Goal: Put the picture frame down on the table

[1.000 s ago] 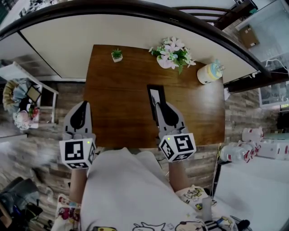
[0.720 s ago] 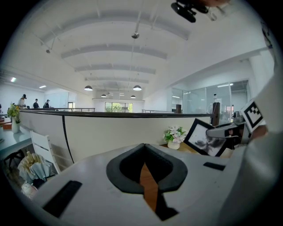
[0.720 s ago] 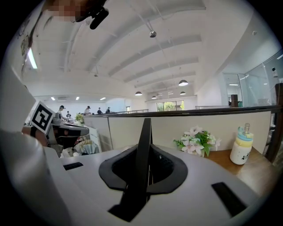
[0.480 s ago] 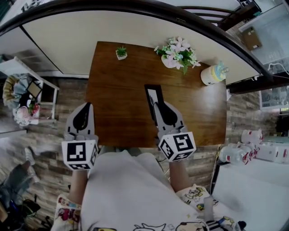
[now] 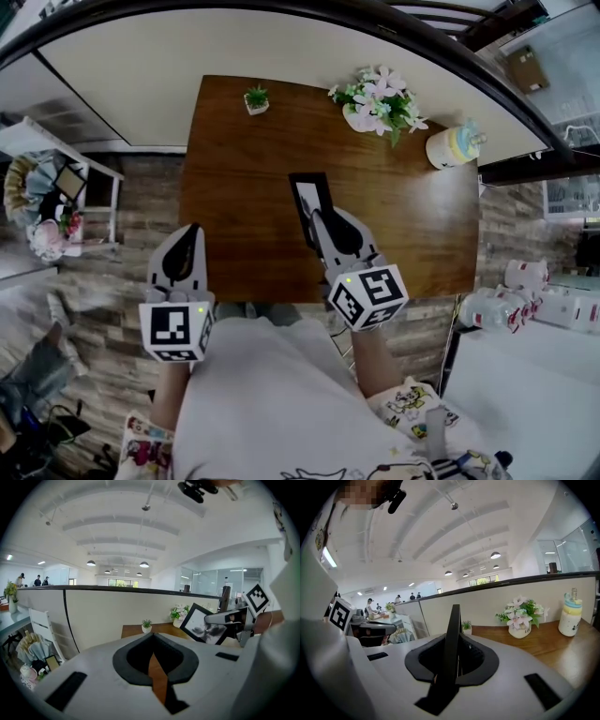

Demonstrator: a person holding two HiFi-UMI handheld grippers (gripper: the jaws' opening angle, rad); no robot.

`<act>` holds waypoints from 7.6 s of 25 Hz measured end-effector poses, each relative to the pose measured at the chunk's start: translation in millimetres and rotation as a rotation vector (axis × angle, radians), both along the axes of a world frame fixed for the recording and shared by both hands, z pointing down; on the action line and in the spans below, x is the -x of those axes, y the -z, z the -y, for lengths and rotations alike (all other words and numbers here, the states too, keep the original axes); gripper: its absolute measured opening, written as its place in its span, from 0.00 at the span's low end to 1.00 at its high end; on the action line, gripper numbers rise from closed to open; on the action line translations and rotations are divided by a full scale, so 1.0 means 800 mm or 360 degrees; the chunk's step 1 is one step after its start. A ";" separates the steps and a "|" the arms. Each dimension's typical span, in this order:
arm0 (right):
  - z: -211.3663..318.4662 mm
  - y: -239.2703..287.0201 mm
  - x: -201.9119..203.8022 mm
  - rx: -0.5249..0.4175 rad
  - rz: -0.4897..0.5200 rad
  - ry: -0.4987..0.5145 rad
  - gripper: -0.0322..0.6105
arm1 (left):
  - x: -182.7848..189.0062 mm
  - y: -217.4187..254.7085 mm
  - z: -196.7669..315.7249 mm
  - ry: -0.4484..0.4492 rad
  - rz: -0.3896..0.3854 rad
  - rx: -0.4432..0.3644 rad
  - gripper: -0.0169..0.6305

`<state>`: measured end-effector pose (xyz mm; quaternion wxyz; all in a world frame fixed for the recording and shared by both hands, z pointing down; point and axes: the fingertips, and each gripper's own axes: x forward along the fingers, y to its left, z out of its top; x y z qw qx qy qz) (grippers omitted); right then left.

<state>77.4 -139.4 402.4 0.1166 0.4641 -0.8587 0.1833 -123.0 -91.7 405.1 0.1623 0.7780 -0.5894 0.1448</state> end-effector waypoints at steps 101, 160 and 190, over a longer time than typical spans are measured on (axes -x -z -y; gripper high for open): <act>-0.034 -0.260 0.099 0.0908 -0.0130 0.0260 0.45 | 0.006 -0.117 0.008 -0.0037 -0.0115 0.0261 0.03; -0.032 0.114 0.007 -0.0346 0.0054 0.0208 0.05 | -0.045 0.100 0.016 -0.0369 -0.0199 -0.0310 0.03; -0.051 0.082 -0.014 -0.0295 -0.0051 0.0026 0.05 | -0.039 0.073 0.004 -0.0452 -0.0143 -0.0229 0.03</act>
